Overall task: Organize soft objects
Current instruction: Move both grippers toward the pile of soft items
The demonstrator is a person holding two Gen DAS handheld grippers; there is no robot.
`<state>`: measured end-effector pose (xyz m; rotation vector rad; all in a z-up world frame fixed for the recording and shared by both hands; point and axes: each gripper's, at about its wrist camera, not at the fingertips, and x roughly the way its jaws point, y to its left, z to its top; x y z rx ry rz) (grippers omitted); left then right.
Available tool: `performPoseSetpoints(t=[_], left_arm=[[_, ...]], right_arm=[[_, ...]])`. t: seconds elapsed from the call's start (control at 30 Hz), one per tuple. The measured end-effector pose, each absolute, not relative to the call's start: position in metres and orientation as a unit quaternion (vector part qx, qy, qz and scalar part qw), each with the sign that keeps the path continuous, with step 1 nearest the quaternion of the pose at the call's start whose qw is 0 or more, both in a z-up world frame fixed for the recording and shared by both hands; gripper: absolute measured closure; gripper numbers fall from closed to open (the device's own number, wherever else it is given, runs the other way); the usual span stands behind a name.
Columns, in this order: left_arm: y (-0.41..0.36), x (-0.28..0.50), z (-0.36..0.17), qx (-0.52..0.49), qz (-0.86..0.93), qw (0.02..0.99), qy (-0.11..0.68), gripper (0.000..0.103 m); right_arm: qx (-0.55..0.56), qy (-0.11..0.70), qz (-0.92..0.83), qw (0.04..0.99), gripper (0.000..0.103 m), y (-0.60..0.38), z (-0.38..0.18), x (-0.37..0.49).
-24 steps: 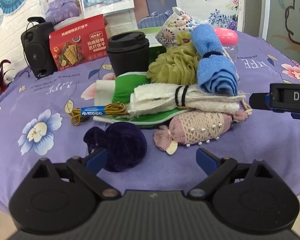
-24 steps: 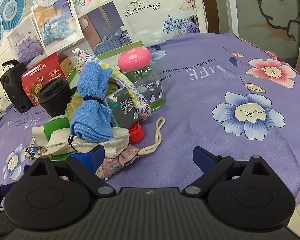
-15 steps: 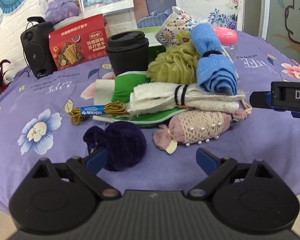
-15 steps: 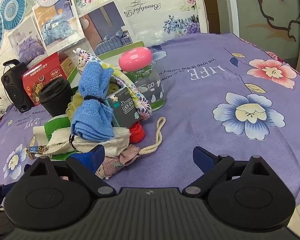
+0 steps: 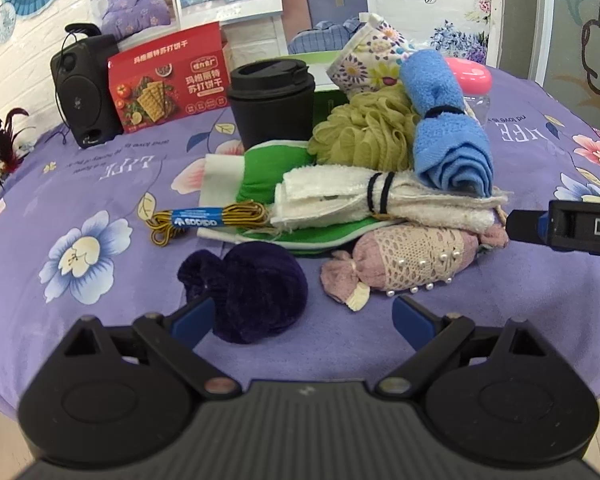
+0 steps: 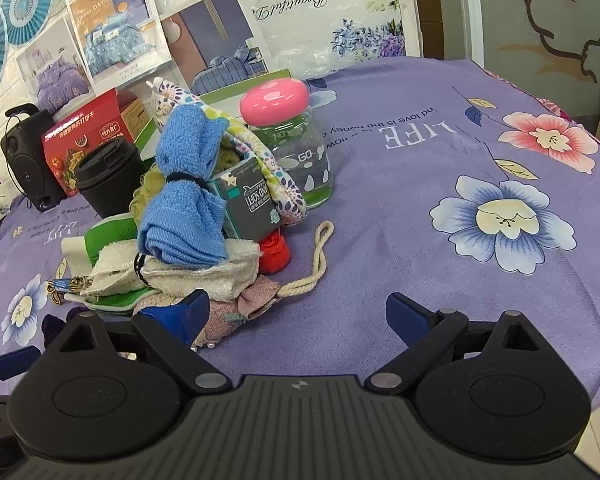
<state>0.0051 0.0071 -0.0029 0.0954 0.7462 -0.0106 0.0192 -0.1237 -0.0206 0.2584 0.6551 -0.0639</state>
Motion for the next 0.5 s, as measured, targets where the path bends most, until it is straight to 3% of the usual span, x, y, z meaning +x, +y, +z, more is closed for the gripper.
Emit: performPoseSetpoints(t=[0.33,0.5], left_arm=[[0.005,0.006,-0.005,0.049,-0.010,0.929,0.368,0.010],[0.005,0.005,-0.005,0.049,-0.011,0.929,0.367,0.010]], right_arm=[[0.111,0.278,-0.034,0.954,0.021,-0.122,-0.008,0.009],[0.113,0.294,-0.031,0.949,0.021,-0.123,-0.013,0.014]])
